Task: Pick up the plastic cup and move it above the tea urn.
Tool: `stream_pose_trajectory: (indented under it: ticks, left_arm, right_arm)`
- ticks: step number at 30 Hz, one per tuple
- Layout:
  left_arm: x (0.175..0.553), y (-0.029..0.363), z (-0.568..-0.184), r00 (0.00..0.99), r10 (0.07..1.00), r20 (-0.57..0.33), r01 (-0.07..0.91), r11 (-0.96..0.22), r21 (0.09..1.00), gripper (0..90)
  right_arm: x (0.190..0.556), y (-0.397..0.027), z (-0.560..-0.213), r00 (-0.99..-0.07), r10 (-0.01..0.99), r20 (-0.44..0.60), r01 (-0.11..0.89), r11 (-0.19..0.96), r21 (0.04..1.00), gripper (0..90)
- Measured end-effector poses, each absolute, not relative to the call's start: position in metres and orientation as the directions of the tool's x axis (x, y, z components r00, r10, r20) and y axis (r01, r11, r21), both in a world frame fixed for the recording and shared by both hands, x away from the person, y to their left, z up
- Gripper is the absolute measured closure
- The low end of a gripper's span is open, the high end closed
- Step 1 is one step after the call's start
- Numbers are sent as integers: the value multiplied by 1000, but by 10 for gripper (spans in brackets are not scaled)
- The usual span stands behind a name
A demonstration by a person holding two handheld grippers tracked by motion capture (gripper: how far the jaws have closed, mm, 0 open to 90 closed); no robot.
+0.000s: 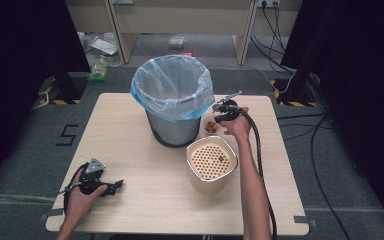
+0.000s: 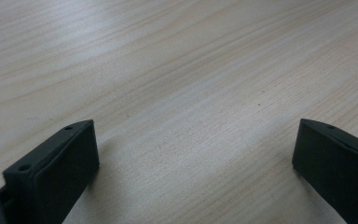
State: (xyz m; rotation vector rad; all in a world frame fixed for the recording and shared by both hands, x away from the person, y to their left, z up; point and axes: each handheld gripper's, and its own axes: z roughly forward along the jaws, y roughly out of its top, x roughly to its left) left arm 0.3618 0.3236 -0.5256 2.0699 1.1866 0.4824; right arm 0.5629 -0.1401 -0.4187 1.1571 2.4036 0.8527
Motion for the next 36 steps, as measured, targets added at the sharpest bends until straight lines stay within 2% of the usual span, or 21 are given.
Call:
stream_pose_trajectory:
  ticks: [23,36]
  left_arm:
    - [362,323,-526,509,860,-23,602,-337,724,0]
    - [362,323,-526,509,861,-24,601,-335,725,0]
  right_arm:
    - [530,-184,-374,-566,816,-120,482,445,755,872]
    - [502,-184,-349,-566,791,-232,351,486,800,871]
